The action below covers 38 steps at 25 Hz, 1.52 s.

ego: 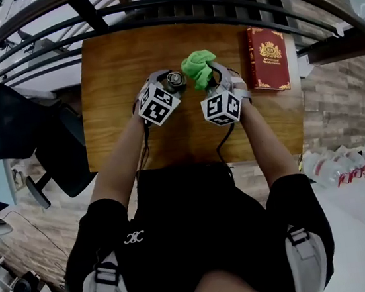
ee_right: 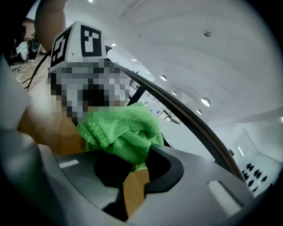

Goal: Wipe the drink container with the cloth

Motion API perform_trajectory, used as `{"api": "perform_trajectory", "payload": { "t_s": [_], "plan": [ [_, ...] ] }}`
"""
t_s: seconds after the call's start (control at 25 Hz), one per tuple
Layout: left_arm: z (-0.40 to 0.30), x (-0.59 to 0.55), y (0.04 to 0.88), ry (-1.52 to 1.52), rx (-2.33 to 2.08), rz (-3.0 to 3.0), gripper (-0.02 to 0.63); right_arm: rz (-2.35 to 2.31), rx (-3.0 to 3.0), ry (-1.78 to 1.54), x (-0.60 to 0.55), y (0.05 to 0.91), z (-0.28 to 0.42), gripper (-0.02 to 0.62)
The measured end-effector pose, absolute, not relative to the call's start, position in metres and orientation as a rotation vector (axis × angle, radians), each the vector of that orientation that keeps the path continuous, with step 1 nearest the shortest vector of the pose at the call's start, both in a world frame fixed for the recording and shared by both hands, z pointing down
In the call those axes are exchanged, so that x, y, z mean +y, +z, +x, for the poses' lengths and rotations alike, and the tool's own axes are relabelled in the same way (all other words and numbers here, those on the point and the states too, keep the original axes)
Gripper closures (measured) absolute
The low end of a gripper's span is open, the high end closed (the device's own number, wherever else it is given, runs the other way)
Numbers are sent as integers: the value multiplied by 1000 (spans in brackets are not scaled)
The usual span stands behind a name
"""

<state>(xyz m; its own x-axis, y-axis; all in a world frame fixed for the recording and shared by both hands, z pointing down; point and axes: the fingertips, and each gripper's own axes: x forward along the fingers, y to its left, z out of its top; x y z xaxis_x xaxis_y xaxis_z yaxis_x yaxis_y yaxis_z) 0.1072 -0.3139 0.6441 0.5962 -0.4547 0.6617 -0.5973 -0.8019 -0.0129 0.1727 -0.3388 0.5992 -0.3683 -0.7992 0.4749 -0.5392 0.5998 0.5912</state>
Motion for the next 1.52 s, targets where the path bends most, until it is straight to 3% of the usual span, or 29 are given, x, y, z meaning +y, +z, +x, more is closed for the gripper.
{"api": "perform_trajectory", "payload": {
  "t_s": [0.36,0.6,1.0,1.52],
  "plan": [
    [104,-297,646,1040,-845,2677,287,604,-1847,-1009,-343,605,129,537],
    [99,-290,647,1045,-852,2691,288,432,-1757,-1159,-339,614,107,537],
    [96,-275,651,1117,-828,2760,288,132,-1657,-1280,-352,646,87,537],
    [84,-276,651,1004,-903,2682,288,138,-1612,-998,-360,711,125,537]
  ]
}}
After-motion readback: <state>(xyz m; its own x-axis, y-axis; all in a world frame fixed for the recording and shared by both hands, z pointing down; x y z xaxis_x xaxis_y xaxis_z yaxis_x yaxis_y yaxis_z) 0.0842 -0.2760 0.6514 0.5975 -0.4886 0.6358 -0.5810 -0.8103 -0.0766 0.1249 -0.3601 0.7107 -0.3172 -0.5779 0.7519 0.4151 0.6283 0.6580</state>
